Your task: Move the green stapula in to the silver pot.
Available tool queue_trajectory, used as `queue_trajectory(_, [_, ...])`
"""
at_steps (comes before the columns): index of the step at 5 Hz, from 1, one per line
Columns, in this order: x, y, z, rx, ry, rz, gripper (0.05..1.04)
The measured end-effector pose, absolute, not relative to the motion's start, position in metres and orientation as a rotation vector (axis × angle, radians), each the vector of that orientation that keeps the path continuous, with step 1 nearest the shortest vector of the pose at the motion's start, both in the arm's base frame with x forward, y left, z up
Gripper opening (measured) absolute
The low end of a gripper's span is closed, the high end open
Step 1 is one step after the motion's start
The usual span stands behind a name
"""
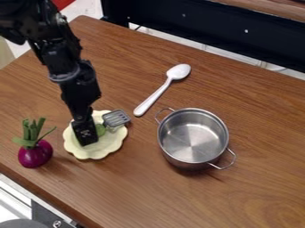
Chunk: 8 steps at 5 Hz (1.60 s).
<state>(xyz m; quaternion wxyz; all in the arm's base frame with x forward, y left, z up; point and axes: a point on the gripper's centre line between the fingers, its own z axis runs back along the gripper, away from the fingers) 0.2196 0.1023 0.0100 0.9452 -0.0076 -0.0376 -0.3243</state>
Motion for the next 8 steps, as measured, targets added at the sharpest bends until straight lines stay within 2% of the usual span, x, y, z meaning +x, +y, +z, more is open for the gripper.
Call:
queue_trajectory(2, [0.220, 0.103, -0.003, 0.026, -0.064, -0.688, 0.999])
queue_trajectory(3, [0.218, 0.102, -0.003, 0.016, -0.052, -0.697, 0.954])
queue_trajectory(5, [0.219, 0.106, -0.003, 0.007, -0.031, -0.676, 0.392])
queue_trajectory(6, [0.221, 0.104, -0.003, 0.022, -0.031, -0.676, 0.338])
queue_trajectory(7, [0.223, 0.103, -0.002, 0.024, -0.033, -0.646, 0.338])
queue_trajectory(8, [0.232, 0.105, 0.013, 0.052, -0.066, -0.562, 0.338])
